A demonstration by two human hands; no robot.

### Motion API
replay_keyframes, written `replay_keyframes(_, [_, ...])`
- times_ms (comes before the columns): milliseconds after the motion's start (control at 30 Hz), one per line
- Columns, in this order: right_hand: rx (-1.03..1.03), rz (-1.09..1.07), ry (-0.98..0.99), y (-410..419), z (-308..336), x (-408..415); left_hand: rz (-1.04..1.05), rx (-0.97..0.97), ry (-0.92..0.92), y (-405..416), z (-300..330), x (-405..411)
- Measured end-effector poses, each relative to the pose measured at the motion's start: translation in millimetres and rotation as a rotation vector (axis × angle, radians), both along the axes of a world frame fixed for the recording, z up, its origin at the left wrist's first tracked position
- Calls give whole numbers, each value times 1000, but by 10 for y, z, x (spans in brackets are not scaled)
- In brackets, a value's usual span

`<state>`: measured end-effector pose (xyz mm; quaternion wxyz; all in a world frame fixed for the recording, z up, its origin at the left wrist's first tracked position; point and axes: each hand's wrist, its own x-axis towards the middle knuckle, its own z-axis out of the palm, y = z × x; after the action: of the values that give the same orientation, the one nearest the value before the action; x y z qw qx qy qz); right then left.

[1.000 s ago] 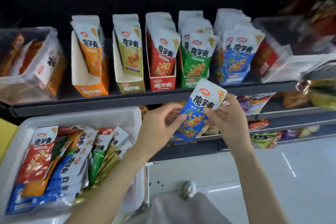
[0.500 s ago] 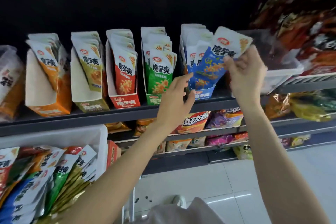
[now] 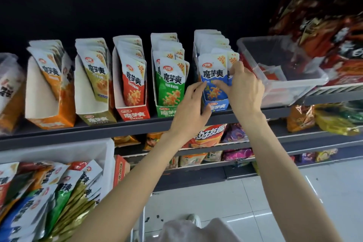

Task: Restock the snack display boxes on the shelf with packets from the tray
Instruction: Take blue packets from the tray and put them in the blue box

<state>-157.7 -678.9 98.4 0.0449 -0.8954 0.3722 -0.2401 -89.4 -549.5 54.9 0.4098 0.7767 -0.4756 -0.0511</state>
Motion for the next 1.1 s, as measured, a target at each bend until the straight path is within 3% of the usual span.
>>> replay_keyframes(200, [182, 88, -498, 525, -162, -370, -68, -64, 360, 358, 137, -137])
replay_keyframes(300, [354, 272, -587, 975, -163, -371, -19, -194, 346, 806, 136, -180])
replay_keyframes(433, [492, 562, -426, 1543, -268, -177, 182, -353, 108, 1623, -25, -89])
replay_keyframes(567, [511, 775, -219, 2130, -490, 146, 419, -322, -158, 2574, -278, 97])
replay_keyframes(833, [484, 1045, 80, 3273, -1011, 876, 664, 427, -108, 4274, -891, 567])
replay_keyframes(967, [335, 1169, 366, 3718, -1317, 1186, 586, 563, -45, 4646, -1040, 780])
replay_keyframes(1100, [111, 1264, 435, 3970, -1465, 1436, 406, 662, -47, 4750, -1046, 946])
